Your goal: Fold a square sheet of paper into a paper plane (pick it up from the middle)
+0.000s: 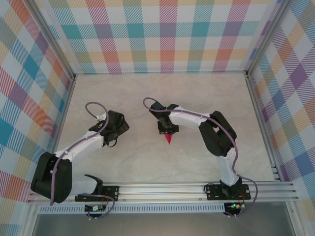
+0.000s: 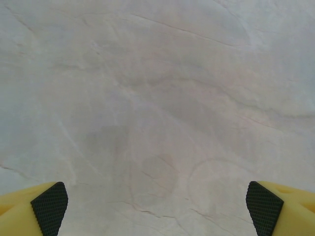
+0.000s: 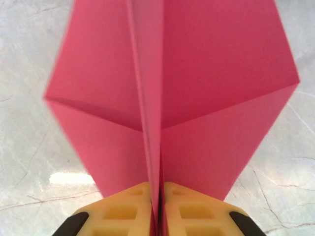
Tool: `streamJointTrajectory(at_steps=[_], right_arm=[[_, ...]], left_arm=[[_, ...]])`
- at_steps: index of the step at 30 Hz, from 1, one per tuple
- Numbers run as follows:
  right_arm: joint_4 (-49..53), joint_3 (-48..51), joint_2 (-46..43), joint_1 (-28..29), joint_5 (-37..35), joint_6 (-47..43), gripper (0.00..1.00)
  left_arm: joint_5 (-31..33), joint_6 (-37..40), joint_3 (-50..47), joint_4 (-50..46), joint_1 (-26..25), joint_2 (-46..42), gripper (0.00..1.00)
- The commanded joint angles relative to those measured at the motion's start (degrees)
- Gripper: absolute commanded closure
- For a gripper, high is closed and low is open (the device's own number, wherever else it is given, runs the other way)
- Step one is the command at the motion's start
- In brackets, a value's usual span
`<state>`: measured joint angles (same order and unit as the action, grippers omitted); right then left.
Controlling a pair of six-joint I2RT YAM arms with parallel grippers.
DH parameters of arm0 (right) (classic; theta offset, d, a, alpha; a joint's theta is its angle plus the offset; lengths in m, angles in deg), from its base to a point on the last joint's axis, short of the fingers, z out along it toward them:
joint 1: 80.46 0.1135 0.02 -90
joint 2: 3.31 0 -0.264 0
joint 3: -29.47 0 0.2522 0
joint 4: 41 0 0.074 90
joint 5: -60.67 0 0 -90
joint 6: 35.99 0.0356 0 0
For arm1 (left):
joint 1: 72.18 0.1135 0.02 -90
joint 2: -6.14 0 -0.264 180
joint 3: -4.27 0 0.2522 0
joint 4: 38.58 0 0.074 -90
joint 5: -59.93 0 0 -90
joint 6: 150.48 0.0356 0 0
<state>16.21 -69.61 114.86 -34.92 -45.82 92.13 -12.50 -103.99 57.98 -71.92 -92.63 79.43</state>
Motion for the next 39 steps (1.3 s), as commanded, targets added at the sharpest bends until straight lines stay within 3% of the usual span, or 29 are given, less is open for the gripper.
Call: streamJointTrajectory(at_steps=[1,5,14,31,35,39], right_arm=[[1.8,-1.7,2.3,0.3,-0.1,-0.1,0.89],[1.8,-2.3,2.6,0.4,-0.1,0.0,0.96],[2.5,-8.9,2.7,-0.7,-2.7,-2.0,0.97],[-0.5,-28.9,16.9,-5.7,0.4,-7.2,0.95],[-0.1,-30.5,18.3,-5.7,1.9,-6.8,0.91],[2.7,-31.9,17.8,-5.9,3.7,-5.8,0.79]], left_arm=[[-0.7,1.7,-1.1,-2.0,1.3,-2.2,0.03],[-1.3,1.9,-1.1,-2.1,1.9,-2.6,0.02],[-3.0,1.5,-1.3,-1.8,2.3,-2.3,0.01],[-5.7,1.7,-1.3,-1.5,2.3,-2.6,0.0],[-6.0,2.0,-1.3,-1.6,2.3,-2.7,0.0],[-6.2,2.6,-0.5,-2.3,2.4,-2.7,0.0]])
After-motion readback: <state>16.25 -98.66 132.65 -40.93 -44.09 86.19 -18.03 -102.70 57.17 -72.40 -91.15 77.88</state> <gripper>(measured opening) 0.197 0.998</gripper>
